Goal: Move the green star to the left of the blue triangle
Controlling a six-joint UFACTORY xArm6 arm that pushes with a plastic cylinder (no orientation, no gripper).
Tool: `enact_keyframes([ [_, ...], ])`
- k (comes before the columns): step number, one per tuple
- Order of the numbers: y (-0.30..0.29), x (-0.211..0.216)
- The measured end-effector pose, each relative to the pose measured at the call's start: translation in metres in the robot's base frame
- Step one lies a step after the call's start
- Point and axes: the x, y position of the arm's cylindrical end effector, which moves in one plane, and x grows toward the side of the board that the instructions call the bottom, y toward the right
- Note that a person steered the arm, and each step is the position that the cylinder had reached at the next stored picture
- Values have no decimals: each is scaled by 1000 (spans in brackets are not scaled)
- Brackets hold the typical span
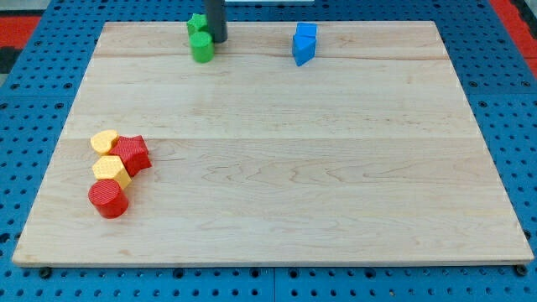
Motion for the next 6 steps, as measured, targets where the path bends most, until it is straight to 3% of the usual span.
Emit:
enact_keyframes([
  [1,-85,9],
  [2,-126,-17],
  [3,-105,-62],
  [6,56,-53],
])
